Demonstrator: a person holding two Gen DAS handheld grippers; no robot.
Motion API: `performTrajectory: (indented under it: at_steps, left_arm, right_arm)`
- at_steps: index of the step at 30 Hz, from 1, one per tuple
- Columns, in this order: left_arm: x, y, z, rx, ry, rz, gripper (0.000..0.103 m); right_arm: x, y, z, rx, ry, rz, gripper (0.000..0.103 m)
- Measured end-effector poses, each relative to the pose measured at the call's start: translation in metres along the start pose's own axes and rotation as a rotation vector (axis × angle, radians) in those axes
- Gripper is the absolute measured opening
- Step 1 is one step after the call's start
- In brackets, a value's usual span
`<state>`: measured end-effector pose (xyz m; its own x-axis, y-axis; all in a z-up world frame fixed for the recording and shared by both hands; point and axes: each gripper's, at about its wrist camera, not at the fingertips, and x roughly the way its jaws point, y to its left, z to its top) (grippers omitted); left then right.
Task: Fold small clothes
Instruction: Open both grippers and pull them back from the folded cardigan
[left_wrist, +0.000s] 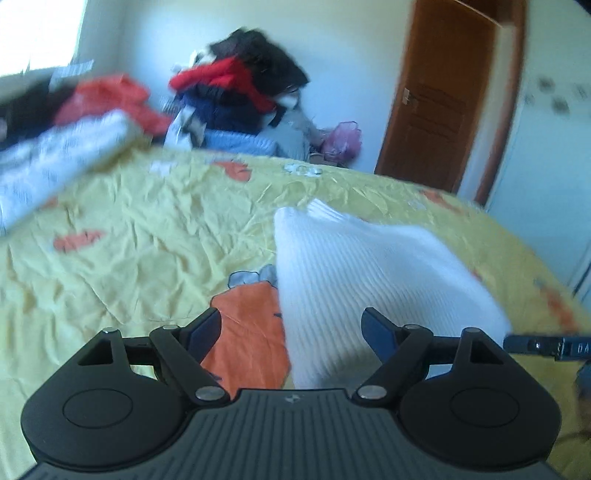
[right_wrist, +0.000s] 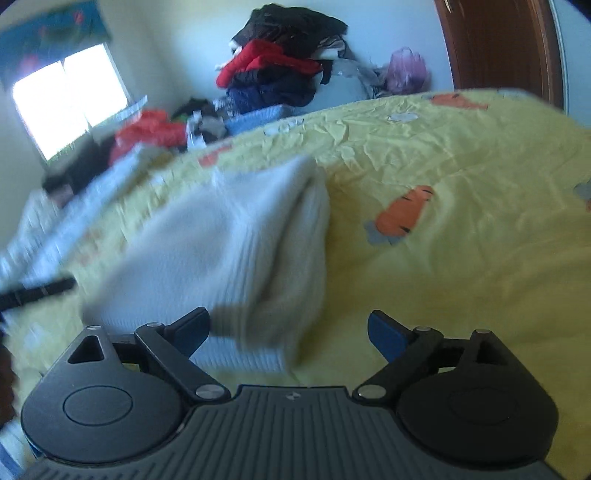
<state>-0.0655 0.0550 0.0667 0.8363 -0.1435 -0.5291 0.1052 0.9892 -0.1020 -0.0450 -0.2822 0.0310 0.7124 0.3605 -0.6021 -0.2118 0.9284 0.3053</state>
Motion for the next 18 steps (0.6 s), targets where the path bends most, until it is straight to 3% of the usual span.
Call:
performTrajectory:
  at_steps: [3, 8, 18]
  left_arm:
    - [0.000, -0.029, -0.021, 0.107, 0.010, 0.011, 0.083]
    - [0.011, -0.052, -0.042, 0.167, 0.064, 0.014, 0.083]
    - [0.026, -0.054, -0.050, 0.138, 0.052, 0.129, 0.084]
  right_arm:
    - [0.002, 0.015, -0.014, -0.064, 0.045, -0.026, 0.095]
    - [0.008, 0.034, -0.028, -0.082, 0.110, -0.035, 0.101]
    - [0.015, 0.057, -0.034, -0.062, 0.094, -0.118, 0.103]
